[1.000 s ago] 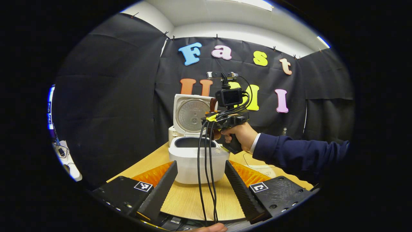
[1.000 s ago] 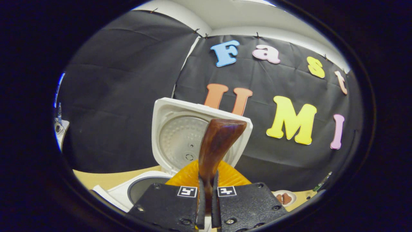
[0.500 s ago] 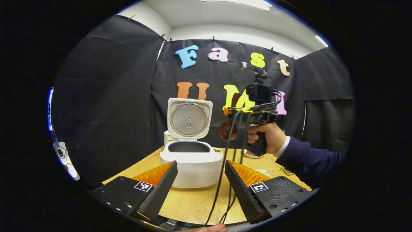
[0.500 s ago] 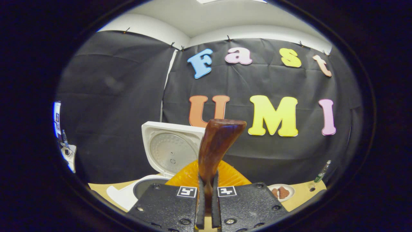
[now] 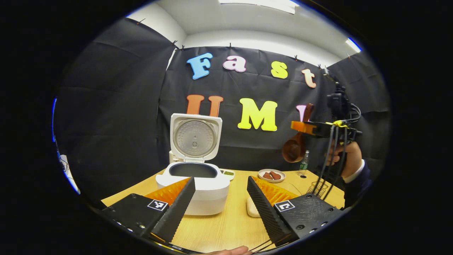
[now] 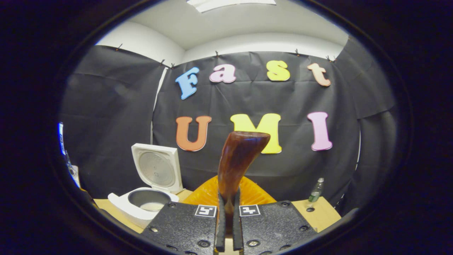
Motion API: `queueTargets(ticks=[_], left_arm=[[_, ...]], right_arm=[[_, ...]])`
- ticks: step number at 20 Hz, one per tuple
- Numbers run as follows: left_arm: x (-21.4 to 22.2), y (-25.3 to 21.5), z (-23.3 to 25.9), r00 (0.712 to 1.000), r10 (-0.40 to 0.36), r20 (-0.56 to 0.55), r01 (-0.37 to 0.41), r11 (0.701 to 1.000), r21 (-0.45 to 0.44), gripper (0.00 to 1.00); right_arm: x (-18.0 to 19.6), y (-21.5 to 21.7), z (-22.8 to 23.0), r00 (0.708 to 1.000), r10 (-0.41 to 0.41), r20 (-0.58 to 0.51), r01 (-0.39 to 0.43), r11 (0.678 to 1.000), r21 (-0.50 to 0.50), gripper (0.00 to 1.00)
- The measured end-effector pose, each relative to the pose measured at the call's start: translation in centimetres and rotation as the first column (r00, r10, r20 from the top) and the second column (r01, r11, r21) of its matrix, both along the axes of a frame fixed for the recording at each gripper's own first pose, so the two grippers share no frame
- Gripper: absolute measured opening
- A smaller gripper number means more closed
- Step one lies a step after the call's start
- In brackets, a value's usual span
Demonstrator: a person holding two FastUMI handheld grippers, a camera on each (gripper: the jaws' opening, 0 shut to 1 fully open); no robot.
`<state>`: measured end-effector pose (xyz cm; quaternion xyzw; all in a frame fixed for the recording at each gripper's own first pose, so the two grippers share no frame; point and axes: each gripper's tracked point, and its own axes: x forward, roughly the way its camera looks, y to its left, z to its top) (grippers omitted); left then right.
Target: Close the left gripper, press the button to open the rice cooker; take a wooden spoon from the chopstick holder with the right hand, scoop a spoonful of rice and pour it into the rice cooker, then put the wooden spoon back into the chopstick holder.
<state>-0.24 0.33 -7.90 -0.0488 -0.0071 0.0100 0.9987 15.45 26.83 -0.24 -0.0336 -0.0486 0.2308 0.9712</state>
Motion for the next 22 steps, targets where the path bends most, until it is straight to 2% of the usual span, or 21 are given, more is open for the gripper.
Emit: queueTargets(ticks=[4, 6, 8, 11, 15, 22], left_arm=[[1.4, -1.6, 0.7, 1.000, -0.002, 0.017, 0.002, 1.000, 0.000, 0.94], [2.2, -2.3, 0.5, 1.000, -0.005, 0.015, 0.005, 1.000, -0.006, 0.94], [2.7, -2.8, 0.4, 1.000, -0.001, 0.010, 0.001, 1.000, 0.000, 0.94], [3.6, -3.6, 0.5, 1.000, 0.010, 0.008, -0.010, 1.000, 0.015, 0.94], [4.8, -4.0, 0.7, 1.000, 0.015, 0.013, -0.015, 1.000, 0.019, 0.94], [7.4, -2.1, 2.0, 0.998, 0.050, 0.033, -0.050, 0.999, -0.013, 0.94]], right_arm=[[1.1, -7.6, -0.1, 0.996, -0.088, -0.017, 0.089, 0.995, 0.037, 0.09], [2.2, -11.5, -0.7, 0.989, -0.148, -0.019, 0.149, 0.988, 0.040, 0.12], [3.6, -15.0, -1.7, 0.979, -0.203, -0.023, 0.204, 0.978, 0.043, 0.11], [5.4, -18.9, -4.1, 0.967, -0.243, -0.076, 0.248, 0.967, 0.057, 0.11], [8.2, -23.0, -8.0, 0.944, -0.298, -0.140, 0.307, 0.950, 0.050, 0.11], [11.3, -25.8, -16.3, 0.907, -0.299, -0.296, 0.326, 0.944, 0.047, 0.12]])
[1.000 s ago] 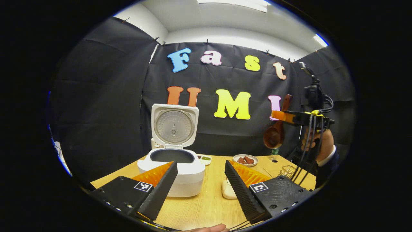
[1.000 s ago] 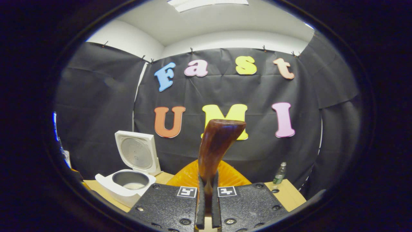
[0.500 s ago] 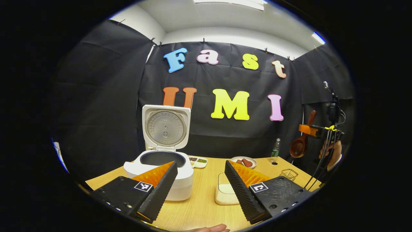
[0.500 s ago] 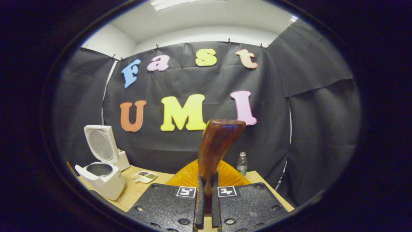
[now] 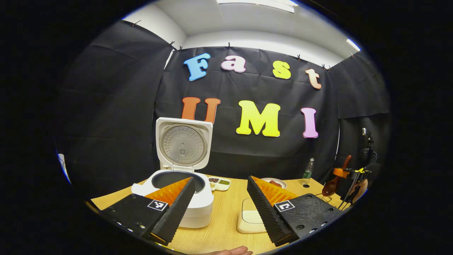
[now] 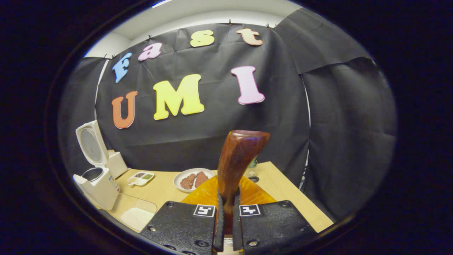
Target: Close the left gripper, press the button to open the rice cooker; take a wooden spoon from the chopstick holder with the right hand, scoop a spoonful of rice and pour it into the rice cooker, then put the wooden spoon back into the chopstick holder.
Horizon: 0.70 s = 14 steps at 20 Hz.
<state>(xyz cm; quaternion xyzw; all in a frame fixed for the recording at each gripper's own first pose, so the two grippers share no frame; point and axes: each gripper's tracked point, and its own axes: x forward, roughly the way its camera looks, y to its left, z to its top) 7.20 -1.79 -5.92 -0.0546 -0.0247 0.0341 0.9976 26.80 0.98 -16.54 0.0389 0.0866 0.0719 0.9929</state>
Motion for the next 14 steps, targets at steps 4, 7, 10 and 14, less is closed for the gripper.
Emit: queueTargets(ticks=[4, 7, 10, 14], left_arm=[[1.9, 2.6, 1.3, 0.999, 0.031, 0.019, -0.031, 0.999, 0.022, 0.93], [3.8, 4.7, 1.7, 0.999, 0.042, 0.011, -0.043, 0.999, 0.021, 0.94], [5.3, 6.6, 2.4, 0.999, 0.049, -0.014, -0.049, 0.999, 0.012, 0.94], [7.3, 8.6, 4.6, 0.999, 0.052, -0.003, -0.052, 0.999, 0.013, 0.93]], right_arm=[[0.0, -0.6, -2.4, 0.999, 0.006, -0.048, -0.004, 0.999, 0.050, 0.15], [-0.1, -1.8, -2.2, 0.999, -0.035, -0.026, 0.036, 0.997, 0.061, 0.20], [-1.4, -2.8, -0.8, 0.996, -0.077, 0.050, 0.075, 0.997, 0.033, 0.65], [-4.5, -2.8, 1.8, 0.986, -0.079, 0.146, 0.085, 0.996, -0.034, 1.00]])
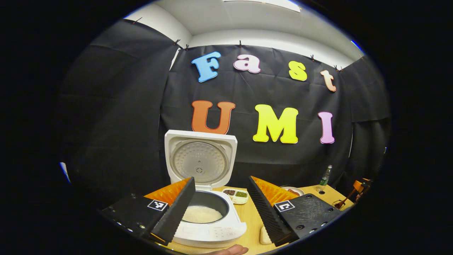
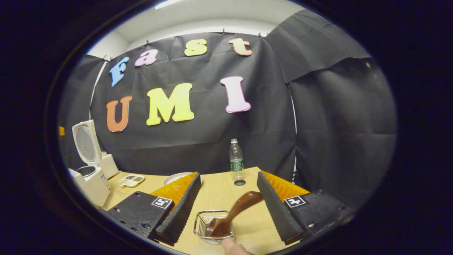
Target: Close the left gripper, press the button to open the rice cooker; take a wooden spoon from the chopstick holder with the right hand, scoop a spoonful of rice and pour it into the rice cooker, then put the wooden spoon back into the chopstick holder.
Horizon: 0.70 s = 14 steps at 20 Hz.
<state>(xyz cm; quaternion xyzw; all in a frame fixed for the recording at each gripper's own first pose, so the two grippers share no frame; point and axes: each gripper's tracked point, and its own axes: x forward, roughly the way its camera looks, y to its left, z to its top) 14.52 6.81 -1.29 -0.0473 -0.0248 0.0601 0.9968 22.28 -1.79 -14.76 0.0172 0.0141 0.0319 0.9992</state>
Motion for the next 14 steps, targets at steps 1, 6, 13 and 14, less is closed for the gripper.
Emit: queueTargets(ticks=[1, 6, 13, 14], left_arm=[[0.5, 0.5, 0.8, 1.000, 0.007, 0.000, -0.007, 1.000, 0.007, 0.93], [3.5, 2.0, 5.2, 1.000, 0.007, 0.018, -0.007, 0.999, 0.031, 0.94], [9.2, 4.6, 9.4, 0.999, 0.031, 0.021, -0.032, 0.998, 0.056, 0.93], [10.5, 5.2, 9.4, 0.999, 0.042, 0.006, -0.043, 0.997, 0.059, 0.93]], right_arm=[[-0.9, 0.3, 0.5, 1.000, 0.010, 0.012, -0.010, 1.000, -0.011, 1.00], [-5.0, 1.8, 1.6, 0.997, 0.051, 0.059, -0.046, 0.995, -0.086, 0.99], [-7.6, 2.8, 0.5, 0.995, 0.094, 0.037, -0.091, 0.994, -0.066, 0.97], [-7.8, 2.7, 0.5, 0.995, 0.096, 0.038, -0.094, 0.993, -0.065, 0.99]])
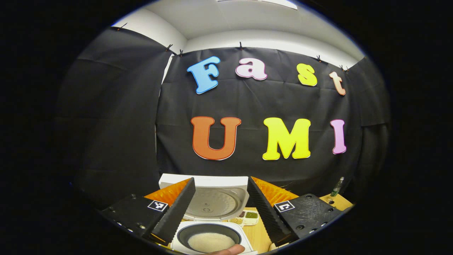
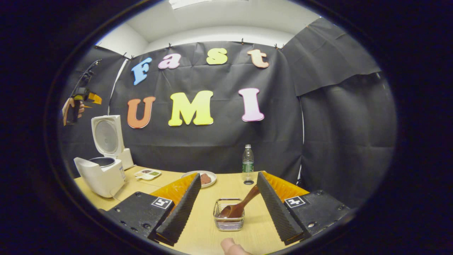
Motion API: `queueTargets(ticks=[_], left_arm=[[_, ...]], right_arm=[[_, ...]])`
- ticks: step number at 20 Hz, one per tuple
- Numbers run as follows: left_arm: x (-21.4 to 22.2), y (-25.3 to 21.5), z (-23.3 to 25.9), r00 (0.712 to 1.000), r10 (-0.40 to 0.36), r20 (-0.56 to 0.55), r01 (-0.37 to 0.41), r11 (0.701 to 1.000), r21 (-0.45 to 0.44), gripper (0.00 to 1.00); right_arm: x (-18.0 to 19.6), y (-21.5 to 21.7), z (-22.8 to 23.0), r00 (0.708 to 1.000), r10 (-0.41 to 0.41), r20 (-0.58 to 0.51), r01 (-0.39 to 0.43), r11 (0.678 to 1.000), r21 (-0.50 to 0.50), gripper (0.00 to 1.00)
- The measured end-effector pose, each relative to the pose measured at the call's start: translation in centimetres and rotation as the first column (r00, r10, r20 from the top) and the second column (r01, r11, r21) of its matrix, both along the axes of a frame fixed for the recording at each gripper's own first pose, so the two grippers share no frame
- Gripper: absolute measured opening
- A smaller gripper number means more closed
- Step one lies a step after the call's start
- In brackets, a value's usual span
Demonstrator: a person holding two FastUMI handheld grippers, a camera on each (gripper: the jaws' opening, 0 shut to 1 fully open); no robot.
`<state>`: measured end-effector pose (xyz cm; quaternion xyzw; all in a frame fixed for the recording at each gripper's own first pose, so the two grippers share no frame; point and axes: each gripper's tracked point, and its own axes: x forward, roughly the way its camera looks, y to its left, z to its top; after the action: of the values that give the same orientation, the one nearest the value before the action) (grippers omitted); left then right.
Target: Close the left gripper, press the button to open the rice cooker; take a wooden spoon from the chopstick holder with the right hand, scoop a spoonful of rice and pour it into the rice cooker, then put the wooden spoon back into the chopstick holder.
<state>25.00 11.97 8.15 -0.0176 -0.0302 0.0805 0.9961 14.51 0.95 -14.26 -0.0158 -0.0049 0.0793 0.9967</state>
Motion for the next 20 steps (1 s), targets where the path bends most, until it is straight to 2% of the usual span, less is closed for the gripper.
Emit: queueTargets(ticks=[2, 5, 6, 7, 10, 12, 15, 16, 20], left_arm=[[2.2, 1.0, 0.0, 1.000, 0.004, -0.018, -0.004, 1.000, 0.000, 0.94], [5.4, 2.2, 0.0, 1.000, 0.002, -0.028, -0.003, 0.999, -0.050, 0.94], [6.6, 2.7, 0.0, 1.000, 0.006, -0.028, -0.008, 0.998, -0.061, 0.94], [7.6, 3.2, -0.2, 0.999, 0.019, -0.034, -0.021, 0.998, -0.061, 0.94], [10.3, 5.0, -1.8, 0.995, 0.070, -0.072, -0.070, 0.998, -0.001, 0.93], [11.6, 5.7, -2.5, 0.991, 0.085, -0.099, -0.085, 0.996, 0.005, 0.94], [12.6, 6.1, -4.7, 0.979, 0.089, -0.183, -0.088, 0.996, 0.014, 0.93], [12.8, 6.4, -3.9, 0.985, 0.088, -0.151, -0.088, 0.996, 0.008, 1.00], [11.0, 5.8, -4.8, 0.979, 0.081, -0.187, -0.082, 0.997, 0.004, 0.98]], right_arm=[[-0.2, 0.0, 0.0, 1.000, 0.004, 0.002, -0.004, 1.000, 0.000, 0.99], [-0.5, -0.2, 0.5, 1.000, 0.003, 0.025, -0.003, 1.000, 0.007, 1.00], [-0.6, 0.0, 0.7, 0.999, 0.006, 0.032, -0.007, 1.000, 0.010, 0.96], [-0.7, 0.1, 0.7, 0.999, 0.009, 0.037, -0.009, 1.000, 0.012, 1.00], [-0.7, 0.8, 1.0, 0.998, 0.022, 0.053, -0.022, 1.000, 0.002, 0.99], [-0.8, 1.3, 1.0, 0.998, 0.032, 0.063, -0.032, 0.999, -0.004, 0.96], [-0.9, 2.1, 1.2, 0.997, 0.039, 0.070, -0.039, 0.999, -0.003, 0.99], [-1.0, 2.3, 1.2, 0.997, 0.042, 0.065, -0.042, 0.999, -0.004, 0.99], [-1.9, 2.8, 1.1, 0.997, 0.051, 0.056, -0.051, 0.999, -0.008, 0.99]])
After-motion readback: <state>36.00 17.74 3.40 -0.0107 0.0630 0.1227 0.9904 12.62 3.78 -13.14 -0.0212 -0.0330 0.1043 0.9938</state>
